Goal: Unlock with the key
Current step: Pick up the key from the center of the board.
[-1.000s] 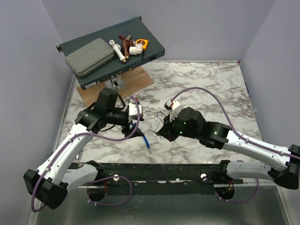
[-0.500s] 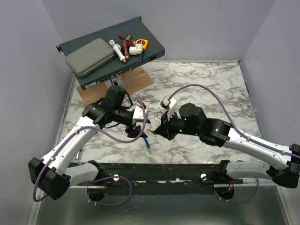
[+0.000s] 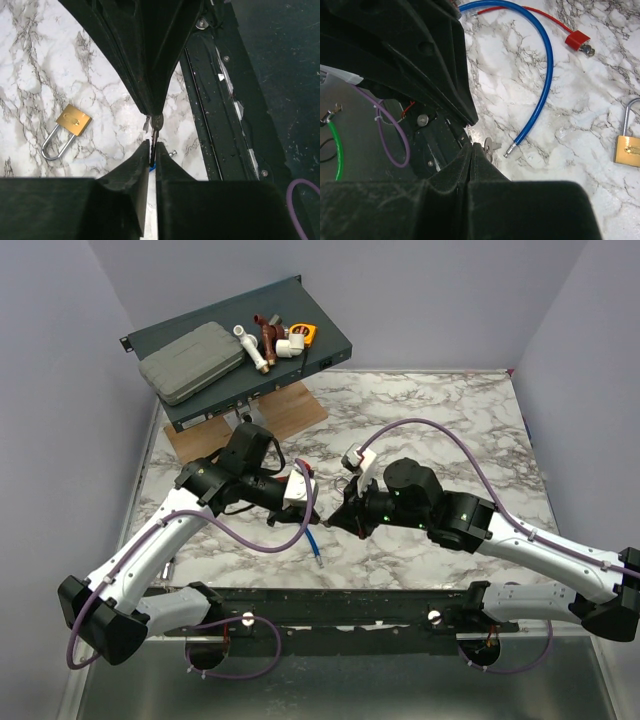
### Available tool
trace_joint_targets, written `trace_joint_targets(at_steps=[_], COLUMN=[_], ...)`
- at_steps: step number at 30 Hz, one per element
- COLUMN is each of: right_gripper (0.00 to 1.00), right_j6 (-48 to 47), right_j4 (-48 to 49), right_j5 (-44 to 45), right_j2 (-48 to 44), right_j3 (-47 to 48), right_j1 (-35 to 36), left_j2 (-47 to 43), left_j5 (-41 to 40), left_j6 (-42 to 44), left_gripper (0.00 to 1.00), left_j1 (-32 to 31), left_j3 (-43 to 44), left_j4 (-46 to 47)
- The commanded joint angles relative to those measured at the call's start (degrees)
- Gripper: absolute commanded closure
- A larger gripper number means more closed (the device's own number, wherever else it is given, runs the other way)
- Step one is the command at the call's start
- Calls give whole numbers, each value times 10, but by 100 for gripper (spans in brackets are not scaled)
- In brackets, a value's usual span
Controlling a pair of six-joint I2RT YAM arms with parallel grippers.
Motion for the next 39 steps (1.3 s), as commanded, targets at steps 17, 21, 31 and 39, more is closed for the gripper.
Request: trace_joint_targets(at_steps=[17, 21, 31, 39], right_gripper=[35, 34, 55, 62], right_j6=[-34, -52, -72, -82], right_j4=[66, 80, 95, 70], right_j5=[3, -37, -97, -111], right_j2=[-51, -29, 1, 16], right_j3=[-23, -22, -18, -13], right_j1=[3, 3, 3, 3], left_j2=[8, 11, 16, 26], left_j5=[-58, -73, -84, -85], left_j6=[68, 81, 80, 80], left_gripper=[100, 100, 100, 100], left_j1=[-32, -42, -50, -53], left_j3=[74, 96, 107, 119], left_j4=[-111, -140, -146, -146])
